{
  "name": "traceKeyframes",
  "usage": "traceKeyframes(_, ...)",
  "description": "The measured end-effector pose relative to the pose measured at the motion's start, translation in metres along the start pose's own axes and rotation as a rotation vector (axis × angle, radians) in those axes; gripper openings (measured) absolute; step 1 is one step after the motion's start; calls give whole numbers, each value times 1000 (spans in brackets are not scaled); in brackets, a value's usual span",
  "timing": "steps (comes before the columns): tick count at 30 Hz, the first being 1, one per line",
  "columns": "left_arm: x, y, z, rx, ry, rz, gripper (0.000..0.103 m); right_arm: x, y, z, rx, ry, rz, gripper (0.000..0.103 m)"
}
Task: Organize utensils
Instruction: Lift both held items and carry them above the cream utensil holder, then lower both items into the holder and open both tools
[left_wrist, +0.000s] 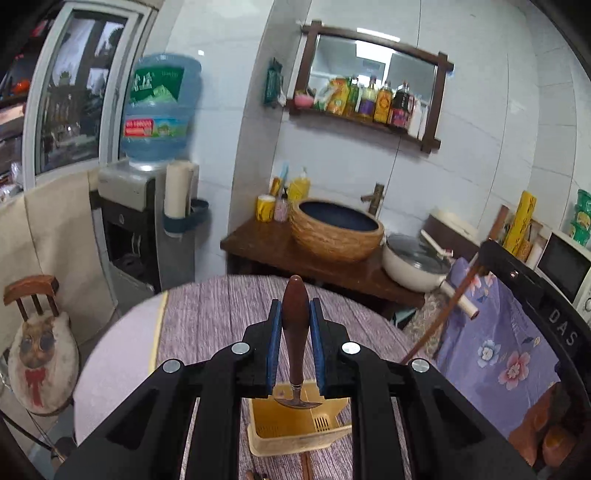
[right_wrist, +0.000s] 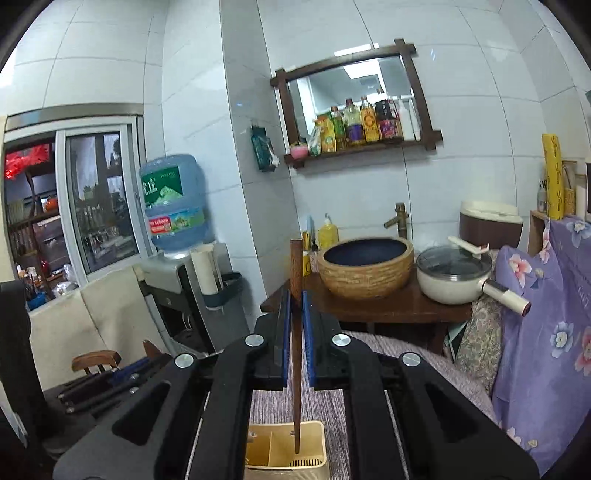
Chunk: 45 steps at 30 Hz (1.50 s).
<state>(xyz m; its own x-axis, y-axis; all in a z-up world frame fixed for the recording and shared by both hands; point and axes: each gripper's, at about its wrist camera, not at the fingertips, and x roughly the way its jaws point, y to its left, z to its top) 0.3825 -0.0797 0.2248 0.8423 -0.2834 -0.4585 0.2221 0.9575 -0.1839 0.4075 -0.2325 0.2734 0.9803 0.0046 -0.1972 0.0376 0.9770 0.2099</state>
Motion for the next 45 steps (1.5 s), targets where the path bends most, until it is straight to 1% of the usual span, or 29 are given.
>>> traceKeyframes(1, 9, 1, -9, -1, 25, -1, 16, 5, -1, -6, 1, 11, -4, 7)
traceKeyframes(7, 41, 11, -48, 6, 113, 13, 16, 39, -10, -56, 5, 114, -25, 8)
traceKeyframes(10, 51, 10, -63, 26, 135, 30, 16, 48, -14, -70, 7, 142, -27, 8)
traceKeyframes(14, 64, 14, -77, 19, 173, 38, 16, 56, -20, -89, 12, 184, -29, 8)
traceKeyframes(18, 72, 15, -84, 24, 200, 43, 16, 56, -25, -93, 18, 174, -35, 8)
traceKeyframes(22, 70, 14, -87, 20, 205, 25, 16, 55, -25, -92, 20, 173, -6, 8)
traceKeyframes(23, 68, 14, -88, 14, 203, 17, 16, 53, -25, -93, 20, 172, -1, 9)
traceKeyframes(24, 64, 14, -88, 9, 196, 7, 17, 52, -26, -93, 20, 173, 5, 14)
traceKeyframes(25, 58, 14, -88, 13, 185, -3, 18, 50, -26, -93, 22, 173, 10, 22)
traceKeyframes(26, 52, 13, -89, 22, 170, -4, 20, 48, -27, -93, 24, 170, 13, 28)
traceKeyframes(27, 47, 11, -89, 31, 158, -3, 23, 45, -28, -93, 28, 167, 16, 40)
traceKeyframes(28, 40, 11, -90, 38, 146, -4, 32, 39, -30, -93, 37, 158, 22, 46)
traceKeyframes(29, 31, 12, -92, 37, 131, -12, 43, 33, -32, -94, 42, 149, 25, 47)
traceKeyframes(30, 22, 14, -95, 31, 114, -22, 49, 28, -33, -94, 43, 145, 25, 50)
traceKeyframes(31, 15, 16, -97, 25, 102, -24, 58, 24, -34, -95, 44, 144, 24, 55)
traceKeyframes(32, 7, 20, -100, 15, 87, -17, 65, 18, -35, -97, 44, 147, 15, 58)
traceKeyframes(33, 0, 25, -104, 5, 77, -7, 67, 10, -37, -100, 45, 150, 4, 60)
traceKeyframes(35, -10, 36, -112, -12, 75, 6, 73, -2, -41, -107, 30, 156, 3, 60)
traceKeyframes(38, -19, 53, -130, -30, 98, 42, 74, -18, -47, -125, -5, 193, -20, 61)
traceKeyframes(40, -19, 63, -146, -41, 130, 62, 73, -24, -55, -142, -3, 244, -35, 61)
traceKeyframes(42, -19, 73, -162, -60, 162, 79, 72, -28, -66, -163, 10, 307, -54, 61)
traceKeyframes(43, -16, 76, -172, -66, 192, 84, 71, -30, -71, -175, 14, 336, -67, 61)
traceKeyframes(45, -12, 79, -188, -74, 242, 75, 65, -31, -77, -197, 0, 385, -101, 61)
